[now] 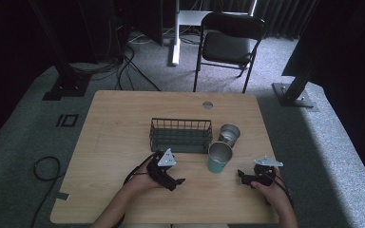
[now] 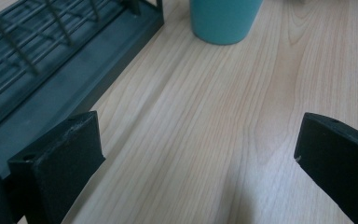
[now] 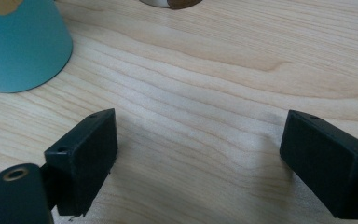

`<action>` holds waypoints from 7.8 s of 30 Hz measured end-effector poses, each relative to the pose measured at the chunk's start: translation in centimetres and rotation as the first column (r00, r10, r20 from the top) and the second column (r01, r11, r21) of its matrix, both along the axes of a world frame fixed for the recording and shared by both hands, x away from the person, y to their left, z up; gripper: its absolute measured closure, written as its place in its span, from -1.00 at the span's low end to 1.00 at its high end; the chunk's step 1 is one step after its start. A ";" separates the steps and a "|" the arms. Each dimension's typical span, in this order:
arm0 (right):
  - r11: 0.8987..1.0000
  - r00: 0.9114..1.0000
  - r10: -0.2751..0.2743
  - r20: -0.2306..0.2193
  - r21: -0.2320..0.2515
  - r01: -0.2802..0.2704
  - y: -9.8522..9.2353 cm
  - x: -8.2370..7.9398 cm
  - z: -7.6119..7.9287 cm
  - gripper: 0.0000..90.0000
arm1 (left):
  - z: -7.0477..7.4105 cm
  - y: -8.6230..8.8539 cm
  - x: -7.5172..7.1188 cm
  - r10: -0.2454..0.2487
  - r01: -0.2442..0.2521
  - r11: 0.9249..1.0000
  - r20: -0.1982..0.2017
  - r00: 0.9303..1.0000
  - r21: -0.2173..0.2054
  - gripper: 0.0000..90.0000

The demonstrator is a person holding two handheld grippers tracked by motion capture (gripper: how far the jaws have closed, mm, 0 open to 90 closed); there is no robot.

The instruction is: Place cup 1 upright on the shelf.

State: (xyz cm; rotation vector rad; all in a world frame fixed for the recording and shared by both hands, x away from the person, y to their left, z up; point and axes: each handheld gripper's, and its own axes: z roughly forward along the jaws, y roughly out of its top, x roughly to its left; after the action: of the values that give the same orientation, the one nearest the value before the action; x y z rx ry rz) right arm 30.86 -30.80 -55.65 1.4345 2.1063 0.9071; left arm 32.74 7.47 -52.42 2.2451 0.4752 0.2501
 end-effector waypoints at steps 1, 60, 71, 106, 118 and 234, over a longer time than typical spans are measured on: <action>1.000 1.000 0.000 0.000 0.000 0.000 0.0 0.0 0.0 -0.76 | 0.0 -0.3 0.0 -0.001 0.001 1.000 0.003 1.000 -0.005 -0.97; 1.000 1.000 0.000 0.000 0.001 0.000 0.0 0.0 0.0 -0.76 | 1.6 -11.1 2.8 0.017 -0.008 0.993 0.076 0.997 -0.115 -0.97; 1.000 1.000 0.000 0.000 0.001 0.000 0.0 0.0 0.0 -0.76 | 1.3 -12.6 3.1 0.043 -0.032 0.990 0.076 0.996 -0.139 -0.97; 1.000 1.000 0.000 -0.001 0.001 0.000 0.0 0.0 0.0 -0.76 | 1.9 -13.1 1.9 0.036 -0.026 0.993 0.085 0.996 -0.113 -0.63; 1.000 1.000 0.001 0.002 -0.001 -0.001 0.0 0.0 0.0 -0.76 | 4.7 -11.7 1.5 0.039 -0.022 0.987 0.108 0.993 -0.158 -0.62; 1.000 1.000 0.001 -0.001 -0.002 -0.001 0.0 0.0 0.0 -0.76 | 4.6 -1.2 8.4 0.718 -0.693 0.693 0.112 0.687 -0.198 -0.64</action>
State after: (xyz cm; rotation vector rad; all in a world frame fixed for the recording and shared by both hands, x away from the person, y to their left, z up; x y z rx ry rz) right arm 30.86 -30.81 -55.63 1.4330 2.1082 0.9049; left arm 41.17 6.24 -47.83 1.7731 1.2210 0.7903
